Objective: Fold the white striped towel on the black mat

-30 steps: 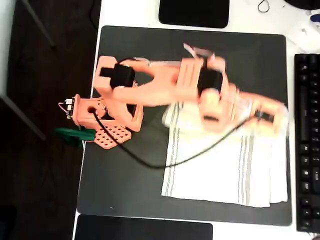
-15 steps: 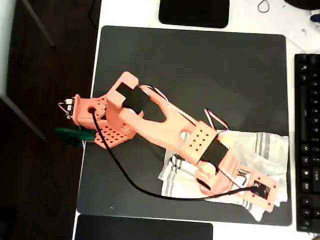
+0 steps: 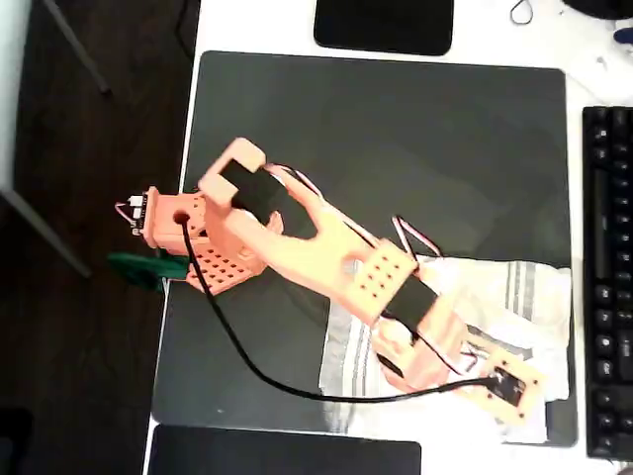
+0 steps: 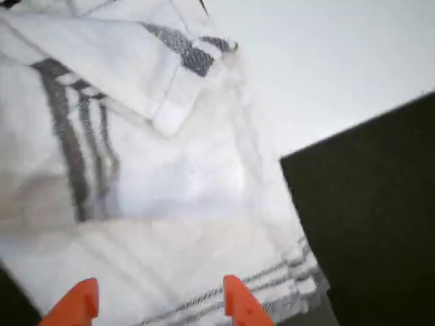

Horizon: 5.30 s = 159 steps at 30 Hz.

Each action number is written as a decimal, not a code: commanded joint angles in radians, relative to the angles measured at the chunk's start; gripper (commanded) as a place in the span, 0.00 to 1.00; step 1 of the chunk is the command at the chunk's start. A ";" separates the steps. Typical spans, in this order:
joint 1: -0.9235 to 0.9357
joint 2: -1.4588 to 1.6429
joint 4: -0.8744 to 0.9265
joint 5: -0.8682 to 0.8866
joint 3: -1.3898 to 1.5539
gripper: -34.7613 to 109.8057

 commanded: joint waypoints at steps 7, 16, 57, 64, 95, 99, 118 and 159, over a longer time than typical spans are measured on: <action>-0.224 0.161 -0.002 0.150 0.156 0.41; -0.368 -0.008 -0.210 0.245 0.206 0.41; -0.163 -0.051 -0.336 0.520 -0.112 0.24; -0.377 0.044 -0.328 0.726 0.055 0.24; -0.166 -0.196 -0.723 0.669 0.032 0.24; -0.169 -0.181 -0.801 0.670 -0.008 0.24; -0.239 0.081 -0.520 0.640 0.196 0.24; -0.394 0.124 -0.591 -0.002 0.525 0.40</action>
